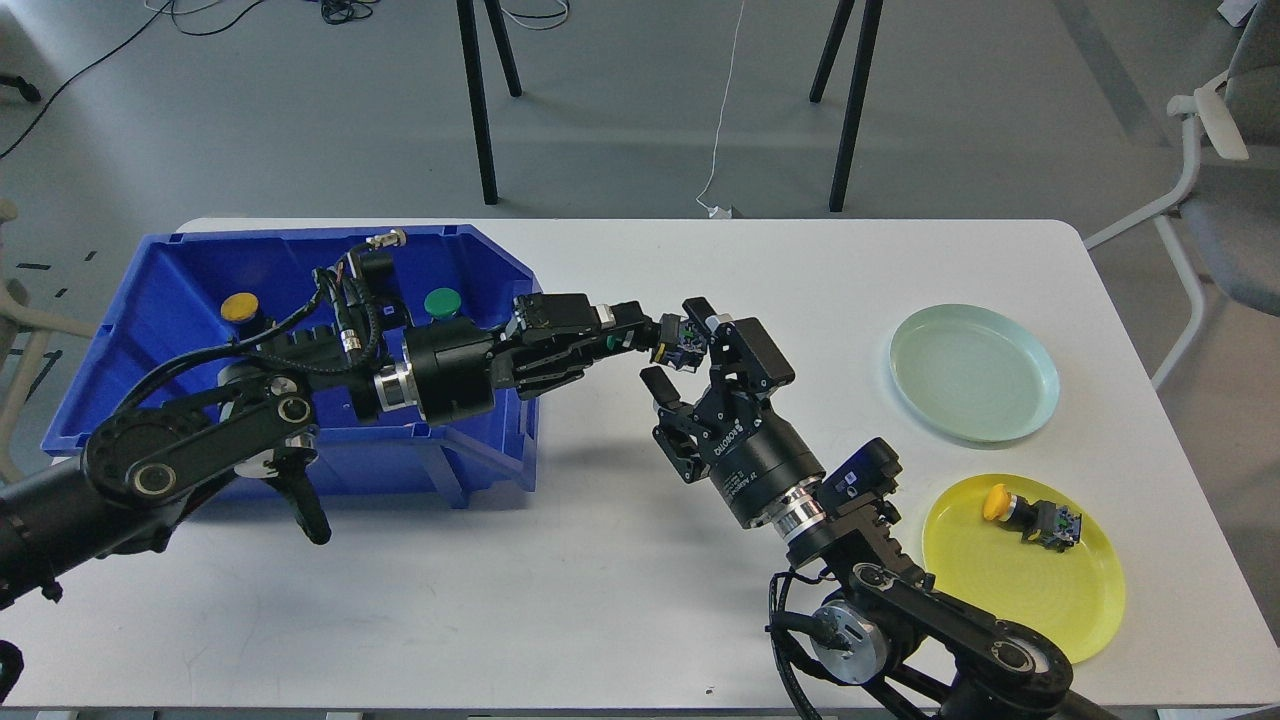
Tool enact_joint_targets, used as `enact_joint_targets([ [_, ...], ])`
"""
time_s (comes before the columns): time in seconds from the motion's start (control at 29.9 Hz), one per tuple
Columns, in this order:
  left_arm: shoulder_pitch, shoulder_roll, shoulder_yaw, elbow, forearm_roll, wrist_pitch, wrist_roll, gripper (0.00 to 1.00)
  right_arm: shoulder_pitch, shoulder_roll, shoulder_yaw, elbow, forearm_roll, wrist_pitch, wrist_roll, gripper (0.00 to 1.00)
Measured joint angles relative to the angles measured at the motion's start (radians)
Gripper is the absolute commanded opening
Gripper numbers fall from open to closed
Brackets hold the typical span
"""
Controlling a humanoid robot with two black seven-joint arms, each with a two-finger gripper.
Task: Pass button and place on color plate
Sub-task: 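Grasp the green-topped button from the left gripper with the right gripper, then carry the button to the pale green plate and release it with the right gripper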
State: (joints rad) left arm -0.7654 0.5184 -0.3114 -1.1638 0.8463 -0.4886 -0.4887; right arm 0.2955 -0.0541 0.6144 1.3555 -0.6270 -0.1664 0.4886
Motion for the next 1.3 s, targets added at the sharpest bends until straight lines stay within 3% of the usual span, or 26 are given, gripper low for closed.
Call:
enact_joint_targets([
  [0.17,0.0,0.0,0.0,0.01,-0.005,0.0,0.0,0.17,-0.001,-0.001,-0.003,0.006,-0.001,-0.03,0.0,0.12],
  [0.6,0.0,0.0,0.001,0.018,-0.005,0.0,0.0,0.19,-0.003,0.002,-0.013,0.01,-0.006,-0.039,0.001,0.02],
  [0.67,0.0,0.0,0.001,0.018,-0.005,0.0,0.0,0.34,-0.003,0.002,-0.012,0.012,-0.006,-0.04,0.0,0.02],
  [0.77,0.0,-0.001,0.001,0.018,-0.005,0.0,0.0,0.69,-0.003,0.002,-0.011,0.015,-0.004,-0.041,-0.001,0.02],
  [0.8,0.0,-0.001,0.001,0.018,-0.006,0.0,0.0,0.72,-0.003,0.002,-0.011,0.016,-0.004,-0.041,-0.001,0.02],
  [0.97,0.0,-0.005,0.001,0.022,-0.023,0.0,0.0,0.8,-0.006,0.003,-0.013,0.033,-0.004,-0.041,-0.001,0.01],
  [1.2,0.001,-0.009,0.0,0.04,-0.051,0.0,0.0,0.81,-0.037,-0.012,-0.002,0.052,-0.004,-0.042,0.0,0.01],
  [1.3,0.001,-0.009,0.0,0.041,-0.052,0.0,0.0,0.81,-0.064,-0.073,0.042,0.079,-0.004,-0.042,0.0,0.02],
])
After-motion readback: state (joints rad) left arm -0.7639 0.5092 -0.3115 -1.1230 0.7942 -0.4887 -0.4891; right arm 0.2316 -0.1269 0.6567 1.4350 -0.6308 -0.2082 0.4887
